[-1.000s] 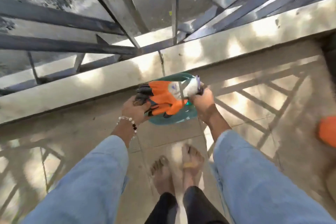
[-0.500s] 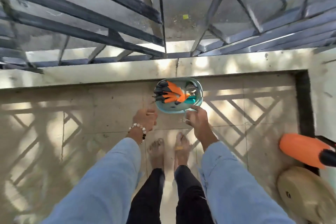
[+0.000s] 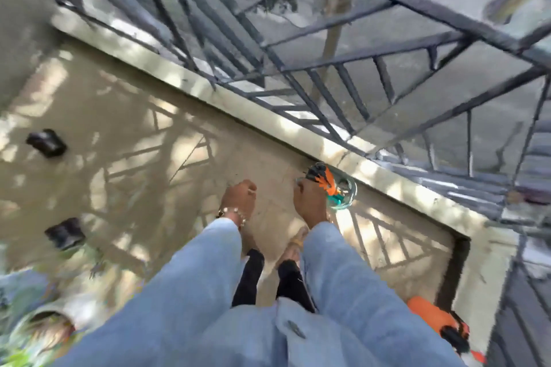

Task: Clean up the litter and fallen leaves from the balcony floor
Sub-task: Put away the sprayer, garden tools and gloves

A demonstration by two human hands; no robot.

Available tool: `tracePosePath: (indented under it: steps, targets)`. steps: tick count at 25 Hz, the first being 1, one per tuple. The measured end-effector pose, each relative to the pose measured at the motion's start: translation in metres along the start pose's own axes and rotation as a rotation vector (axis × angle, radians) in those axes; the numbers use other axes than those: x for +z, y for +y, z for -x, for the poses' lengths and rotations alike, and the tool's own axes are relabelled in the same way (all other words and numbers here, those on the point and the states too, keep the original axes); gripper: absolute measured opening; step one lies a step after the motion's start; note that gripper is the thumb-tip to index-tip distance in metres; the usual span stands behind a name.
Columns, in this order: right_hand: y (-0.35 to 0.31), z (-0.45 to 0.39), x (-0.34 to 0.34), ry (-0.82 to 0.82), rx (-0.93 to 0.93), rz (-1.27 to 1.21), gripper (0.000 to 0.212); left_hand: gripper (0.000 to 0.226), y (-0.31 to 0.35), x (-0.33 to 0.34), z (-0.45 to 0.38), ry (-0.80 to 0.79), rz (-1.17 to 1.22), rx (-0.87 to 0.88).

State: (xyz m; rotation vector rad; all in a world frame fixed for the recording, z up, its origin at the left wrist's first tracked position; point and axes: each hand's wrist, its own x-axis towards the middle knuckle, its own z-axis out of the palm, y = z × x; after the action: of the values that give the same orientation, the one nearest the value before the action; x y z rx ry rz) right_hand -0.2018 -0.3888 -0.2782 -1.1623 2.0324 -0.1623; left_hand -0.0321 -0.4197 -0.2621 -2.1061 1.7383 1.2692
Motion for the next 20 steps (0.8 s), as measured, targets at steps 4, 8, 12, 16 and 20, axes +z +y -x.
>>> tracePosePath:
  steps: [4, 8, 12, 16, 20]
  targets:
    - [-0.105, 0.016, 0.024, -0.129, -0.31, 0.332, 0.024, 0.034, -0.077, -0.061, 0.034, 0.157, 0.121, -0.132]
    - [-0.199, 0.025, 0.067, -0.209, -0.484, 0.469, 0.026, 0.034, -0.153, -0.116, 0.055, 0.231, 0.253, -0.27]
    - [-0.283, 0.043, 0.124, -0.264, -0.645, 0.513, 0.029, 0.033, -0.233, -0.168, 0.071, 0.37, 0.29, -0.362]
    - [-0.351, 0.062, 0.171, -0.317, -0.735, 0.528, 0.026, 0.032, -0.29, -0.209, 0.076, 0.428, 0.43, -0.456]
    - [-0.421, 0.059, 0.212, -0.418, -0.76, 0.545, 0.025, 0.027, -0.345, -0.249, 0.064, 0.508, 0.455, -0.57]
